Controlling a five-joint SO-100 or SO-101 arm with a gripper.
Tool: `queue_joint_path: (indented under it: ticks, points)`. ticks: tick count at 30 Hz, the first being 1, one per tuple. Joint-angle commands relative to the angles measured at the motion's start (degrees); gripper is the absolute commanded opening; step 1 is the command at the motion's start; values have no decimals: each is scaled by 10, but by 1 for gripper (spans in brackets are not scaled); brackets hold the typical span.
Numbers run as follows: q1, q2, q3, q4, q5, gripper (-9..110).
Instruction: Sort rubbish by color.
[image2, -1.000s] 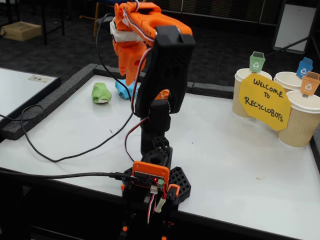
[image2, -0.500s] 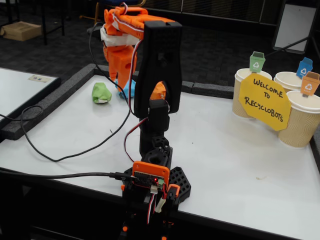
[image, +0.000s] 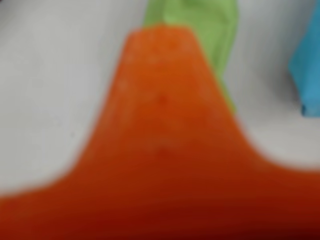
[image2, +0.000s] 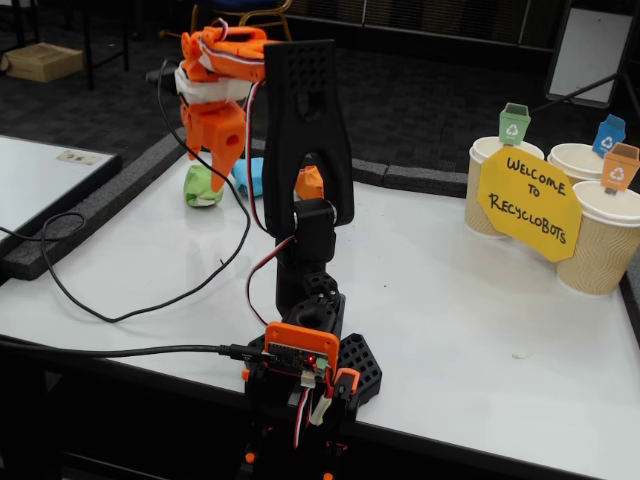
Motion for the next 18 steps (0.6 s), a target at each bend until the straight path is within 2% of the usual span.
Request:
queue_joint_path:
  ticks: [1,8,18]
  points:
    - [-9,-7,-97,-7,-11,29]
    - [-7,-69,-151,-10,-11,34]
    - [-2,-135,-214,-17,-11,33]
